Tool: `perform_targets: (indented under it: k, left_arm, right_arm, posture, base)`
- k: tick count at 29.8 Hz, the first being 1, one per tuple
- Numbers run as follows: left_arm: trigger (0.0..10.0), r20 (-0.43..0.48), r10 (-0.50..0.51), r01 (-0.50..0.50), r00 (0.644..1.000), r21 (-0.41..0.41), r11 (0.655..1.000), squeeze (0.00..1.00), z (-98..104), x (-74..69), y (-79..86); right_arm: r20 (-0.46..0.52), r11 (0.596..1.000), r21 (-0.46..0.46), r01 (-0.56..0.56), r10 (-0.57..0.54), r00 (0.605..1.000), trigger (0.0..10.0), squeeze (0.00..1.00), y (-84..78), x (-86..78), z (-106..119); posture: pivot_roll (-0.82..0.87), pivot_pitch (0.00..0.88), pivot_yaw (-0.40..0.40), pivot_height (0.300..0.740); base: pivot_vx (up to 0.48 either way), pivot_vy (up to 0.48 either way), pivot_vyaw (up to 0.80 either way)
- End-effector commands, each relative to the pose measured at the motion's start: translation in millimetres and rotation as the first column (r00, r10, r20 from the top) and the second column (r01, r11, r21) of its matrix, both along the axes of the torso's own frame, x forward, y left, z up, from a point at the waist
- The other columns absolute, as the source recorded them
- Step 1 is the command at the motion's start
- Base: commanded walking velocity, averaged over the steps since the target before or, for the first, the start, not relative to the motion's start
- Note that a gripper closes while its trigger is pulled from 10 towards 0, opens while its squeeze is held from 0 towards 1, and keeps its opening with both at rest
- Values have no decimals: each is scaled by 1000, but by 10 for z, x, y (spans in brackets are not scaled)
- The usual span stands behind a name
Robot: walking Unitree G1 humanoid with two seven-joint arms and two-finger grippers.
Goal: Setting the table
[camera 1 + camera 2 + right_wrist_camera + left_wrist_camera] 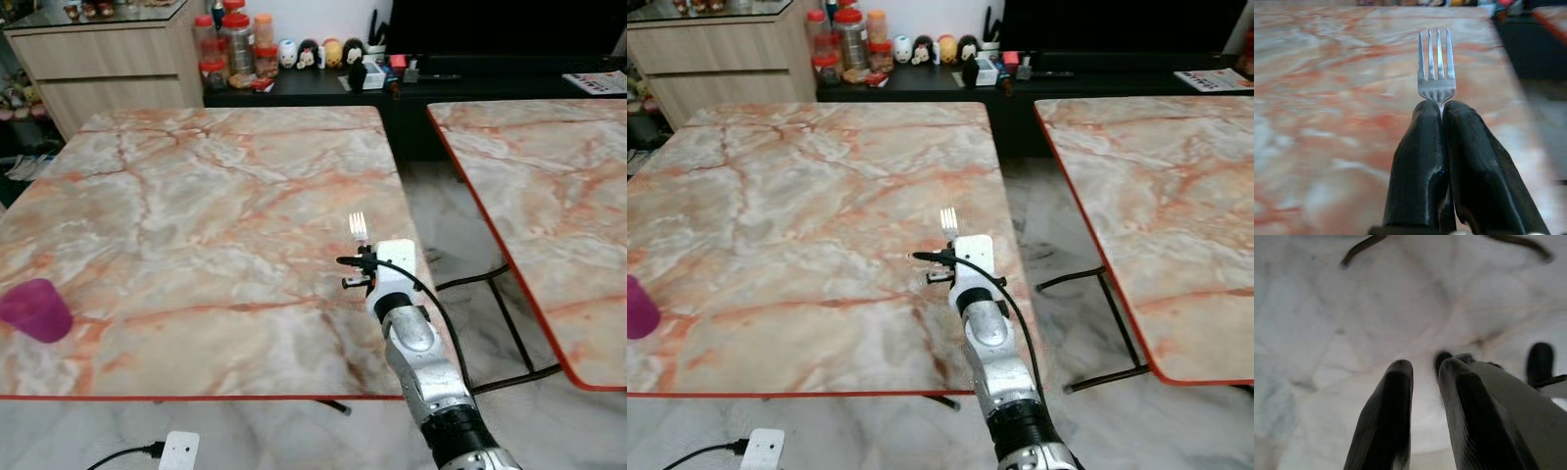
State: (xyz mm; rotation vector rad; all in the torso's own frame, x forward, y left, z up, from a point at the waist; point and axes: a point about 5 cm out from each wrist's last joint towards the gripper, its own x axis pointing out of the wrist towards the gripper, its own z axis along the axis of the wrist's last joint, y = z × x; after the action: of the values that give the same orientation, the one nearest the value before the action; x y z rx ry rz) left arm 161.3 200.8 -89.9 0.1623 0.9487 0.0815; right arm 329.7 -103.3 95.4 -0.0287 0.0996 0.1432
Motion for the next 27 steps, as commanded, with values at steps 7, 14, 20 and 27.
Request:
perform_targets:
  k: [7, 14, 20, 27]
  left_arm:
    - [10000, -18, -4, 4, 1000, 18, 1000, 0, -18, -56, 37]
    - [10000, -14, 5, -4, 1000, 26, 1000, 0, -9, -39, 58]
    - [10000, -8, 9, -9, 1000, 30, 999, 0, 3, -17, 70]
    - [10000, -8, 10, -9, 1000, 33, 999, 0, 4, -15, 77]
  right_arm:
    - [4, 1000, -8, -20, 20, 1000, 10000, 0, 85, 20, 55]
    - [19, 1000, 14, -2, 2, 1000, 10000, 0, 64, 28, 87]
    - [19, 1000, 14, 1, -1, 1000, 10000, 0, 68, 32, 91]
    - [24, 1000, 20, 5, -6, 1000, 10000, 0, 74, 31, 104]
  posture:
    - [-1, 5, 1, 740]
    - [0, 35, 7, 740]
    - [1, 43, 13, 740]
    - [-8, 46, 20, 740]
  base:
    - [0, -480, 0]
    - [0, -448, 0]
    - [0, -455, 0]
    - [0, -435, 0]
